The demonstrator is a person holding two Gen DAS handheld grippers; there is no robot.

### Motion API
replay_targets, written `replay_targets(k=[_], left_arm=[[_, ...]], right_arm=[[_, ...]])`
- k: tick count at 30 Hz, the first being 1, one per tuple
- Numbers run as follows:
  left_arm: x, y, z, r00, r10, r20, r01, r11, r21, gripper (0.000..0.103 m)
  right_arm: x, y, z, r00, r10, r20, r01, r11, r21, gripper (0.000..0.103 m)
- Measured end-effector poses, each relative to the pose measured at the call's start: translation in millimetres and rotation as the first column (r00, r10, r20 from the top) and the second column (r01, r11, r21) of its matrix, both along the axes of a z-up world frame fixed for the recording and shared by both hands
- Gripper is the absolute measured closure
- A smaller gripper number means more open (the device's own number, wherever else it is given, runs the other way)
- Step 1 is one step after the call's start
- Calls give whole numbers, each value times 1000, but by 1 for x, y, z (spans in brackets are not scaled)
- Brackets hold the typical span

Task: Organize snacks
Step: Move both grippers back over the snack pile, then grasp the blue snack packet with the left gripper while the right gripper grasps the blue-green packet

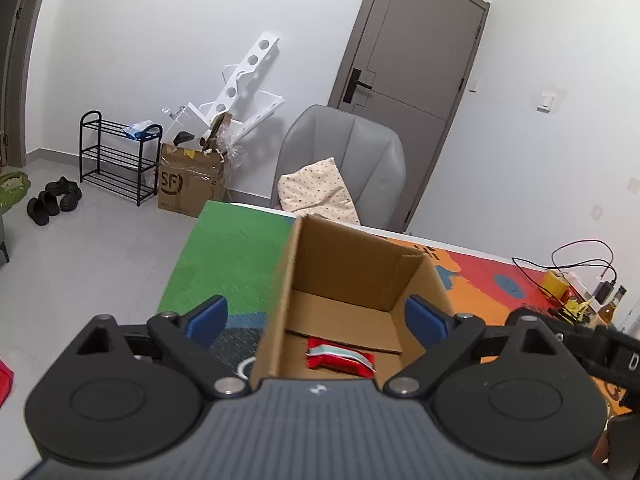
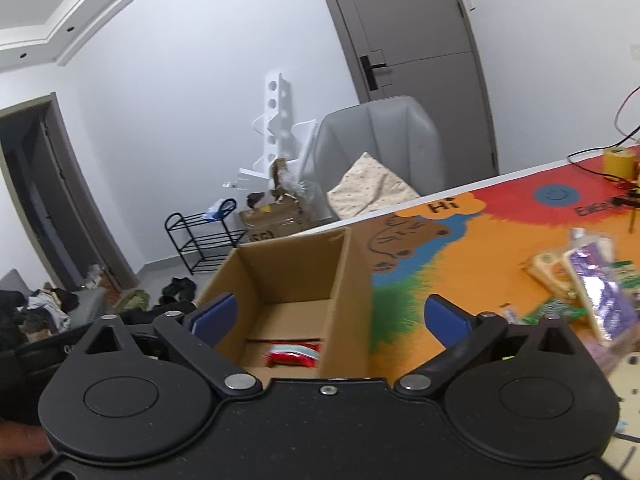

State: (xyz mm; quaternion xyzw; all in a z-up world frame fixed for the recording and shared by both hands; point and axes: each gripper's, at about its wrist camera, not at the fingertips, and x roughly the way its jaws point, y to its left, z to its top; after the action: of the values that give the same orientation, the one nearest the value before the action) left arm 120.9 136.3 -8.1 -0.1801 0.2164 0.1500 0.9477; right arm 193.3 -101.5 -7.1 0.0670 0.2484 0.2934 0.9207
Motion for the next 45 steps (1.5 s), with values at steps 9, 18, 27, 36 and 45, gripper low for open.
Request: replay_targets(k=[9,18,27,36,45], left_arm=[[1,-41,2,996,-89,-32,90,995,38,8],[7,-93,-3,976,-202,-83,206,977,47,8],[14,-136,-7,955,-274,-117,282,958,56,8],[26,-169,-11,937,-328,-116,334,942,34,8],[43,-200,-28,914,-381,-142,384,923,-6,10]], right_arm=[[-5,-52,-9,996,-82,-17,82,997,-11,0],[-11,-103,-19,988,-148,-36,146,988,-58,0],[-10,-145,-25,981,-184,-56,181,982,-57,0],[-2,-180,-31,977,-207,-51,204,977,-68,0],[14,-218,-48,959,-265,-102,260,964,-60,0]])
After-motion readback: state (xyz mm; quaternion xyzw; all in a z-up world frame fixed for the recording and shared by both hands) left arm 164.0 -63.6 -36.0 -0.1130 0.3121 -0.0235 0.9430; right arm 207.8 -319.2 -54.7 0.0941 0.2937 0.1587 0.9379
